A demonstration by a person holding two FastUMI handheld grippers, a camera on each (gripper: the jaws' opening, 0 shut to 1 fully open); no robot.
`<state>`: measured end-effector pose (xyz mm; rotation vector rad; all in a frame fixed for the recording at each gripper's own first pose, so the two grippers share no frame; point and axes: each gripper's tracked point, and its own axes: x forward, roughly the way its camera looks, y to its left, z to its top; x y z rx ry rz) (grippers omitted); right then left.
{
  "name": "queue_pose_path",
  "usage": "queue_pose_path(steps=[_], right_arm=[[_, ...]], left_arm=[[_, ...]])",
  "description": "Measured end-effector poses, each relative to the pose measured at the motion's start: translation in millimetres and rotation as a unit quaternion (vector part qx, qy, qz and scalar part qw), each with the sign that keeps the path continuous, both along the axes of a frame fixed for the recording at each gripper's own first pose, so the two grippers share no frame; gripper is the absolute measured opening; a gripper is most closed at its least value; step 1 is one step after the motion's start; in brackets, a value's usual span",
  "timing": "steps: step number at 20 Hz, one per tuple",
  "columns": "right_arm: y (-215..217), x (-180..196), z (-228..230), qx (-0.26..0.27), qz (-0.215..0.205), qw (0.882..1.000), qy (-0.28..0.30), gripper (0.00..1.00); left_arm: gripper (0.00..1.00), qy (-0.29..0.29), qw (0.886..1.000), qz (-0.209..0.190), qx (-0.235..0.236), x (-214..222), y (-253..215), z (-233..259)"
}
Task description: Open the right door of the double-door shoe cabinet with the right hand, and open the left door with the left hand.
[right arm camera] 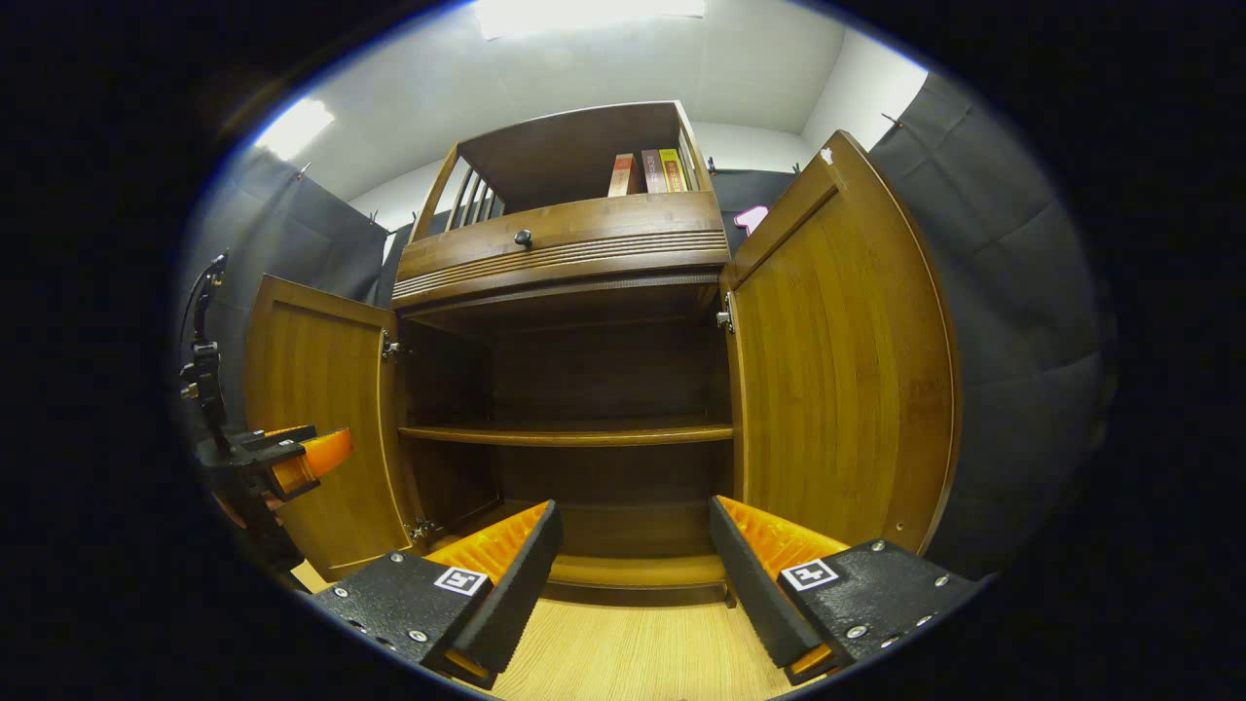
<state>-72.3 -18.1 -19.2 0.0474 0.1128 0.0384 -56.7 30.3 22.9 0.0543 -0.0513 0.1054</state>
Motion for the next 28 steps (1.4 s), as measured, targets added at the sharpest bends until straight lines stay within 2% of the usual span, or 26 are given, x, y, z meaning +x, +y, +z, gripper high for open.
queue_pose_path(steps=[2, 3, 11, 12, 13, 14, 15, 16, 17, 18, 19, 20, 28], right_arm=[[2.3, -0.7, -2.6, -0.003, 0.005, 1.0, 0.004, 0.97], [2.7, 0.1, -1.9, -0.004, 0.004, 1.0, 0.003, 0.94], [9.3, -2.7, -2.6, -0.002, 0.013, 1.0, 0.003, 0.93], [9.4, -3.1, -2.4, -0.001, 0.013, 1.0, 0.003, 1.0], [10.8, -4.1, -4.1, -0.001, 0.015, 1.0, 0.005, 0.85], [10.5, -4.9, -4.8, -0.002, 0.015, 1.0, 0.007, 0.85], [10.0, -5.2, -3.4, -0.002, 0.013, 1.0, 0.005, 0.93], [10.0, -4.8, -3.0, 0.0, 0.014, 1.0, 0.005, 0.93], [11.0, -5.8, -3.6, 0.0, 0.015, 1.0, 0.006, 1.0], [10.6, -6.2, -1.9, -0.001, 0.015, 1.0, 0.005, 0.85], [9.0, -5.7, -0.5, -0.002, 0.012, 1.0, 0.002, 1.0], [8.8, -6.0, 0.0, -0.001, 0.012, 1.0, 0.0, 0.94], [9.5, -5.7, -0.8, 0.003, 0.014, 1.0, 0.003, 0.94]], left_arm=[[0.97, 0.001, 1.0, -0.003, -0.001, 0.4, -1.8, -1.6], [0.97, 0.002, 1.0, -0.003, 0.0, 0.5, -2.3, -2.1], [0.97, 0.003, 1.0, -0.004, -0.001, 0.0, -0.9, -3.2], [0.97, 0.003, 1.0, -0.005, -0.002, -0.8, -1.7, -3.2], [0.97, 0.003, 1.0, -0.007, -0.001, -0.9, -2.0, -3.5], [0.97, 0.004, 1.0, -0.007, -0.001, -0.7, -2.4, -3.3], [0.97, 0.003, 1.0, -0.008, -0.001, -0.3, -2.6, -3.6], [0.97, 0.003, 1.0, -0.009, -0.001, 0.3, -3.4, -3.6], [0.97, 0.003, 1.0, -0.01, -0.002, 0.0, -3.3, -5.0], [0.97, 0.004, 1.0, -0.01, -0.003, 0.6, -3.8, -5.1], [0.97, 0.004, 1.0, -0.011, -0.003, 1.4, -3.5, -5.3], [0.97, 0.005, 1.0, -0.011, -0.003, 1.4, -3.0, -5.8], [0.97, 0.004, 1.0, -0.012, 0.0, 0.8, -4.8, -5.1]])
